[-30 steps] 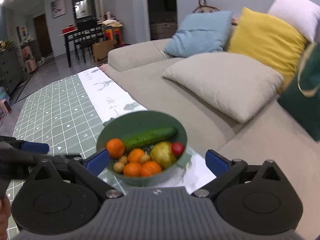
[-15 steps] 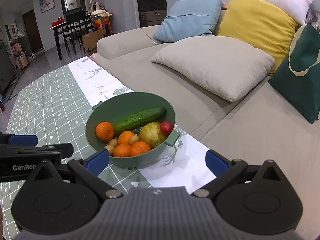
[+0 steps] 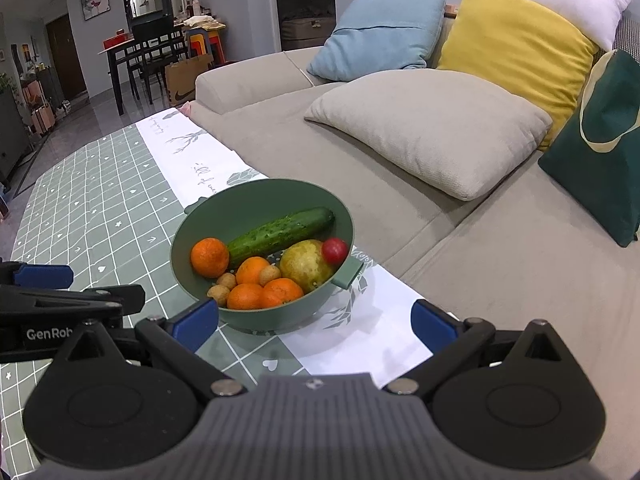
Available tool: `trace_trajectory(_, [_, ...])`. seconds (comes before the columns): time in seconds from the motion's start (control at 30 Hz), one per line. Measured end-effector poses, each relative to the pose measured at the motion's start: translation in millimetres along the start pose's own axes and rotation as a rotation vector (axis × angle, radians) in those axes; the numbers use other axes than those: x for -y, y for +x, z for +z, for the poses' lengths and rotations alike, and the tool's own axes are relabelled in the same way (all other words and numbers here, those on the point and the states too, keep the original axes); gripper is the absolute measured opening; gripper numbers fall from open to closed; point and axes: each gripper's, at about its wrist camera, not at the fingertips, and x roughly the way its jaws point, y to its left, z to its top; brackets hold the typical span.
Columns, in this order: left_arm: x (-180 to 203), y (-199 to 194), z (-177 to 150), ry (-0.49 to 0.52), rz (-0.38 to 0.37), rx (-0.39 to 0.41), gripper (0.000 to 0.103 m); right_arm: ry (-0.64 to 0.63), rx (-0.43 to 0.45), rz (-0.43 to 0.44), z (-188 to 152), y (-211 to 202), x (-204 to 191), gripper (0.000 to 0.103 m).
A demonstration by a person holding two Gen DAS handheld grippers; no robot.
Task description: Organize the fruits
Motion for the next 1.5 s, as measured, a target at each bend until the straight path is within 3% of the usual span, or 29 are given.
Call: trace_trajectory(1.5, [-1.4, 0.7, -1.4, 0.022, -0.017, 0.008, 0.092, -0.002, -0.009, -0.002, -1.3, 1.2, -0.8, 0.098])
